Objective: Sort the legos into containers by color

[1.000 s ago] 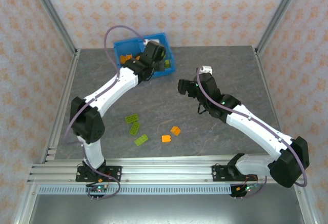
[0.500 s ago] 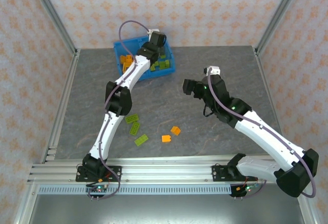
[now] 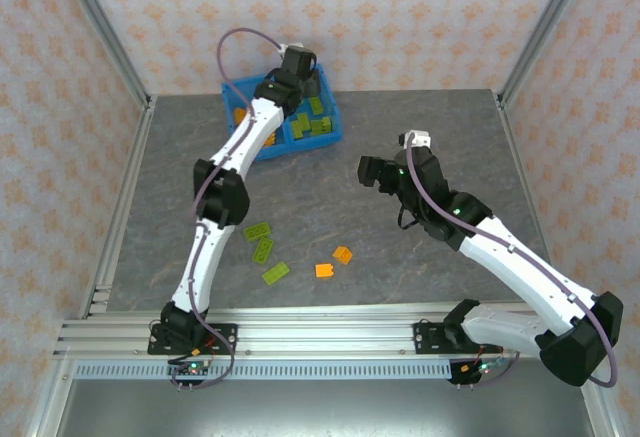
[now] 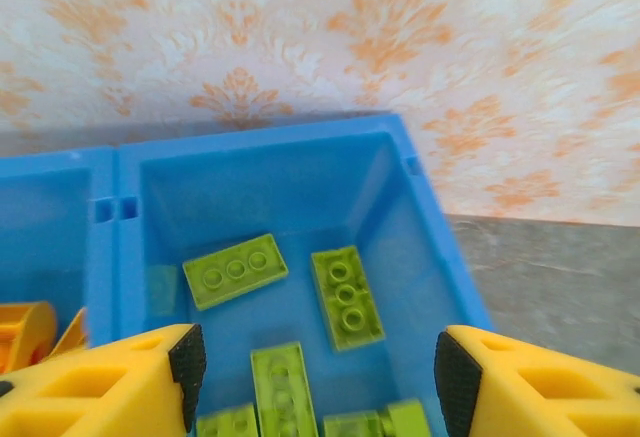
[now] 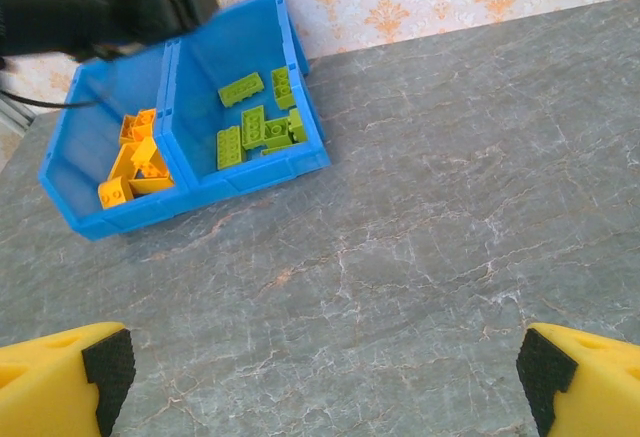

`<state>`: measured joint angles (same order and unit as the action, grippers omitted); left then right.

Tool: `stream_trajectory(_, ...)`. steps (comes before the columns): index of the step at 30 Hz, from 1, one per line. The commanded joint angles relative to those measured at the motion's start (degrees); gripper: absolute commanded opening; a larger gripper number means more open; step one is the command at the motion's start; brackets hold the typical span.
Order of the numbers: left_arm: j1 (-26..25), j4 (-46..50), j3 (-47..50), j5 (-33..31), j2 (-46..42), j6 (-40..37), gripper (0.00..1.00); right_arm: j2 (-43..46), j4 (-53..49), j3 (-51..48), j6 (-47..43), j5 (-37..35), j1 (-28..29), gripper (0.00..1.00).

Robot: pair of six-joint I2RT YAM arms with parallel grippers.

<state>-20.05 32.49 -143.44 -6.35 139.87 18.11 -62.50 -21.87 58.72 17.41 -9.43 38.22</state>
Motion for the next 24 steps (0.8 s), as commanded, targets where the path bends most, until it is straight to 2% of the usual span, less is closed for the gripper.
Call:
stream_trajectory(1,-1.1,-1.2,13.1,2.7,-18.0,4.6,0.65,-2.0,0.8,1.6,0.8,0.2,0.2,0.99)
stream_trajectory(7,-1.2,-3.1,47.3,2.8,-44.8,11.9,0.65,-4.3,1.8,1.6,0.9,1.3,0.2,0.99)
stream_trajectory(10,-1.5,-0.6,60.7,0.6,-55.4,15.5,0.65,-5.0,2.8,1.4,1.0,2.3,0.2,0.99)
stream_trajectory(13,-2.0,4.0,70.5,-1.2,-63.2,14.6,0.66,-7.1,3.8,1.8,0.6,3.1,0.2,0.99)
stream_trajectory(15,-2.0,7.0,75.6,-0.8,-66.8,14.0,0.67,-8.0,4.3,2.1,0.4,3.5,0.2,0.99)
stream_trajectory(18,-2.0,9.6,82.2,3.1,-69.4,14.7,0.73,-9.7,5.0,2.8,0.0,4.3,0.2,0.99)
stream_trajectory(20,-2.1,9.3,85.6,8.0,-69.3,16.1,0.79,-10.9,5.2,3.1,0.2,5.0,0.2,0.99)
stream_trajectory(23,-2.2,5.9,90.9,14.1,-67.2,19.3,1.0,-12.2,5.8,3.3,0.9,6.0,0.2,0.99)
stream_trajectory(24,-2.5,4.8,92.0,14.4,-66.1,20.1,1.0,-12.4,5.9,3.4,1.1,6.4,0.2,0.99)
